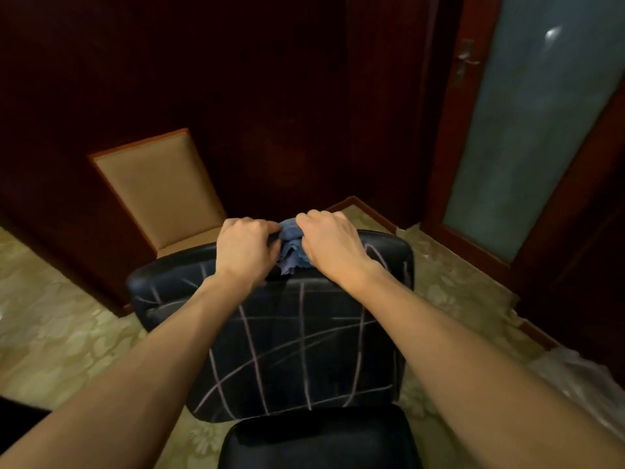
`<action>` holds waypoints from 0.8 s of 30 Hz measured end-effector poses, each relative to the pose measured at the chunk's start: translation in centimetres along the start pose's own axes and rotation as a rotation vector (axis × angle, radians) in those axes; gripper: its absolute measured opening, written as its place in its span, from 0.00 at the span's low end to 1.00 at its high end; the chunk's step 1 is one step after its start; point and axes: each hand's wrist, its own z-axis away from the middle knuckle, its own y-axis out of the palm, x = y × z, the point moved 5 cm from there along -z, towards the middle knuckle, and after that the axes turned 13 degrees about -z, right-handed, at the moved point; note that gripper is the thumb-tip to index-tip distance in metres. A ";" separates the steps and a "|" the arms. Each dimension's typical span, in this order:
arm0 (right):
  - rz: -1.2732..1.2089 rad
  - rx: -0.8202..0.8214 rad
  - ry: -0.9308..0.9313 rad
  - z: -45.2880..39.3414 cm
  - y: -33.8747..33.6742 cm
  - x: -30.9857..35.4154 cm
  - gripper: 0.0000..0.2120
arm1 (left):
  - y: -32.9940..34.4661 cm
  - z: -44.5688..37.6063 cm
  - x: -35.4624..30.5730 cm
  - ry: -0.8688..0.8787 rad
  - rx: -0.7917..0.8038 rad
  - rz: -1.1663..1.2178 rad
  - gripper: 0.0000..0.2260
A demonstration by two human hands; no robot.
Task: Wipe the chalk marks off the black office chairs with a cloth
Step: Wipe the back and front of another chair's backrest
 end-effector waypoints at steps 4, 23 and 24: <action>0.038 -0.189 0.081 5.3 -4.2 -6.5 0.10 | -0.6 -2.4 -8.7 0.172 0.001 0.040 0.13; -0.257 -0.269 0.406 14.2 -7.1 -11.7 0.05 | -1.6 -1.3 -17.7 0.315 -0.015 0.025 0.10; -0.256 -0.257 0.392 13.4 -7.1 -11.1 0.05 | -1.6 -1.5 -16.7 0.281 -0.026 0.037 0.11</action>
